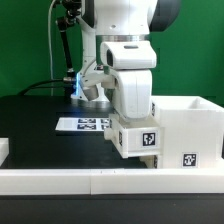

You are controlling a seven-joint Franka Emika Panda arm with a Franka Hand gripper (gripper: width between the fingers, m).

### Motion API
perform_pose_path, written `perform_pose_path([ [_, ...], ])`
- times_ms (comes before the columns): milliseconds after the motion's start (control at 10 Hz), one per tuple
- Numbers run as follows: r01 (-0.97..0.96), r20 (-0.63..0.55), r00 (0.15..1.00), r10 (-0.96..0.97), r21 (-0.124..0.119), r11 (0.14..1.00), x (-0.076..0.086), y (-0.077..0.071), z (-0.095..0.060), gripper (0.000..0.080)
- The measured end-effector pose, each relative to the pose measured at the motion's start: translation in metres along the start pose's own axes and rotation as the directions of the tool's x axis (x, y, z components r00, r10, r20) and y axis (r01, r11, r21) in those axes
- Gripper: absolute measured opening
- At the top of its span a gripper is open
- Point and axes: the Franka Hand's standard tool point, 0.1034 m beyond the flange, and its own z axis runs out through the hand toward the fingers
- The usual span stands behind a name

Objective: Assemble drawer

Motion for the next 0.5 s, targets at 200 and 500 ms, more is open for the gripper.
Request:
perform_pose_path([
  [200,-0.024,0.000,1.000,0.024,0.000,1.000,0.0027,0.0002,0.0001,0.0044],
  [500,-0.041,0.000,0.999,0.041,0.000,0.999,0.0032,0.0002,0.0003,0.0044],
])
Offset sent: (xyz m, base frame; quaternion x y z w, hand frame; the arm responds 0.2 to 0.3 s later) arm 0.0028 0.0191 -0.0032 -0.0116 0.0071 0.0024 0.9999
